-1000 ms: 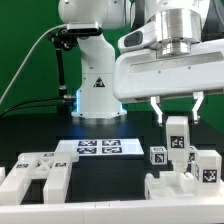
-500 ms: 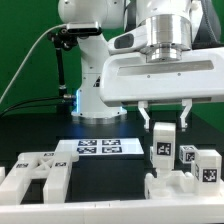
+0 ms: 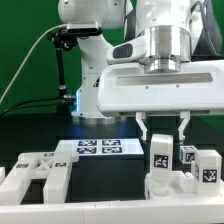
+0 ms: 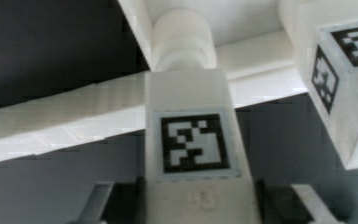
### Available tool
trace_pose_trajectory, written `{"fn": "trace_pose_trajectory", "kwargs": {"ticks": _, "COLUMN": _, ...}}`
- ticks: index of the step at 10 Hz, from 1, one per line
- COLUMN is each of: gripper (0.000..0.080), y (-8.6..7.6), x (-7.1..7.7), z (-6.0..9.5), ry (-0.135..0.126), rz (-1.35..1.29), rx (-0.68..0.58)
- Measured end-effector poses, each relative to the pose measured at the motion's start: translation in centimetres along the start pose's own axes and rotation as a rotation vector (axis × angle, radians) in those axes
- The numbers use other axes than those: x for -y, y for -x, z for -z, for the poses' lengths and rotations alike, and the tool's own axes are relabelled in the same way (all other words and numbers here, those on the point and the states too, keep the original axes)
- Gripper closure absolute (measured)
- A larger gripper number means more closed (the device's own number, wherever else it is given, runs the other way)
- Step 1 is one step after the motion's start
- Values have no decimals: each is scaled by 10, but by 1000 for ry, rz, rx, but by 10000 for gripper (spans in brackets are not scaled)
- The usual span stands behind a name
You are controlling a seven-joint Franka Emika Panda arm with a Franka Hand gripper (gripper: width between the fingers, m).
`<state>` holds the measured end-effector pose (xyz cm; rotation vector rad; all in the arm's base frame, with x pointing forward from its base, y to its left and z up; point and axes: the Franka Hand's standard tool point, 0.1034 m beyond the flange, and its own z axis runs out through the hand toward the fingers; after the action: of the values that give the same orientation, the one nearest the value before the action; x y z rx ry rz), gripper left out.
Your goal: Assemble chair
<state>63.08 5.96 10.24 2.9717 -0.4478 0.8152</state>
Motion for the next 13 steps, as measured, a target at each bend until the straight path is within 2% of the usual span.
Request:
{"fn": "trace_pose_trajectory", "kwargs": {"ticks": 6, "gripper": 512, "y": 5, "x": -3, "z": -10, "ry": 11, "rz": 14, "rx": -3}}
{"fn": "trace_pose_trajectory", "kwargs": {"ticks": 11, "gripper": 512, "y": 6, "x": -1, "z": -11, "ry": 3, "rz": 6, "rx": -41}}
{"fn": "trace_pose_trajectory", "kwargs": {"ticks": 12, "gripper": 430, "y": 6, "x": -1, "z": -11, "ry": 3, "rz": 7, "rx": -41}}
{"fn": "trace_pose_trajectory", "kwargs": {"ticks": 13, "gripper": 430, "y": 6, "x": -1, "z": -11, "ry": 3, "rz": 7, "rx": -41}}
